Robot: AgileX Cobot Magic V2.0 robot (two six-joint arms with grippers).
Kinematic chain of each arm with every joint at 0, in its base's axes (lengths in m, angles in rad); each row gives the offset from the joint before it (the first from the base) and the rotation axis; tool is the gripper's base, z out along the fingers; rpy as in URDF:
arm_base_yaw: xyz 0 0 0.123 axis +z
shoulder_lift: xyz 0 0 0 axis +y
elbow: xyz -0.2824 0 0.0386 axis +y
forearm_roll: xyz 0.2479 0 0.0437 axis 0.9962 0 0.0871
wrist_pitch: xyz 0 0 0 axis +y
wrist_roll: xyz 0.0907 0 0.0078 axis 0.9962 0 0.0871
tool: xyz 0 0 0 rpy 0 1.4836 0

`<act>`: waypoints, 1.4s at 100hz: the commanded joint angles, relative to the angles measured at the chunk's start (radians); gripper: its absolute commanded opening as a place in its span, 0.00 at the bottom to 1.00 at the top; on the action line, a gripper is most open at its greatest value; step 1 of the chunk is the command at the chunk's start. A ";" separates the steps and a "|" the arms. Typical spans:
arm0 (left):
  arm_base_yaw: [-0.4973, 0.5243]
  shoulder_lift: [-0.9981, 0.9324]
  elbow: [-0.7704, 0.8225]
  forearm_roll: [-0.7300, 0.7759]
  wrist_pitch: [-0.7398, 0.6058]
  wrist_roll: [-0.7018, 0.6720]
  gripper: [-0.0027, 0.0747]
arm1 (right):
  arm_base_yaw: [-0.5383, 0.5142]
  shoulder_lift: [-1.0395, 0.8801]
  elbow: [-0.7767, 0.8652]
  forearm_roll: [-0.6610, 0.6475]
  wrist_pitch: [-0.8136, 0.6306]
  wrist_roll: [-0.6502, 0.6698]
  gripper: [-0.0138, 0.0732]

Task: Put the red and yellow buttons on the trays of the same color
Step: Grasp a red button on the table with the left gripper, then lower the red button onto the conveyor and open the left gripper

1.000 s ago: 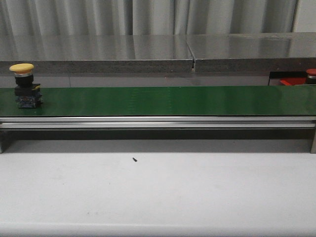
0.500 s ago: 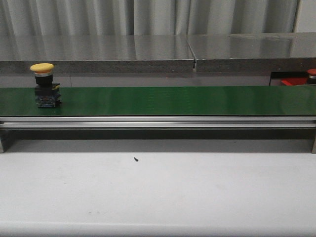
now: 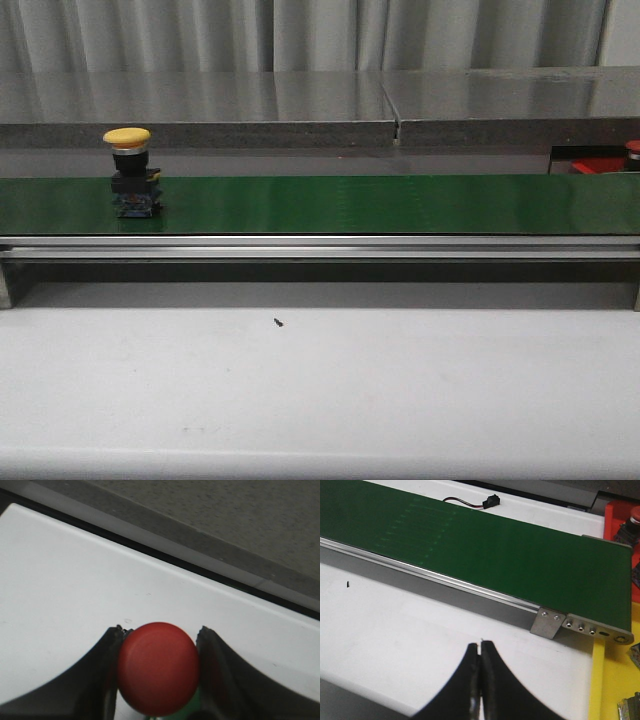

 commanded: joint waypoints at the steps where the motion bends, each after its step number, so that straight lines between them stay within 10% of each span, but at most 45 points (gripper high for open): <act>1: -0.042 -0.136 0.058 -0.039 -0.062 -0.006 0.01 | 0.002 -0.004 -0.027 0.010 -0.059 -0.002 0.05; 39: -0.187 -0.321 0.495 -0.092 -0.294 -0.006 0.01 | 0.002 -0.004 -0.027 0.010 -0.059 -0.002 0.05; 75: -0.192 -0.250 0.555 -0.112 -0.345 0.002 0.03 | 0.002 -0.004 -0.027 0.010 -0.059 -0.002 0.05; 87: -0.192 -0.238 0.553 -0.112 -0.326 0.002 0.20 | 0.002 -0.004 -0.027 0.010 -0.059 -0.002 0.05; 111: -0.192 -0.262 0.527 -0.128 -0.306 0.054 0.93 | 0.002 -0.004 -0.027 0.010 -0.059 -0.002 0.05; 140: -0.224 -0.430 0.505 -0.153 -0.293 0.166 0.86 | 0.002 -0.004 -0.027 0.010 -0.059 -0.002 0.05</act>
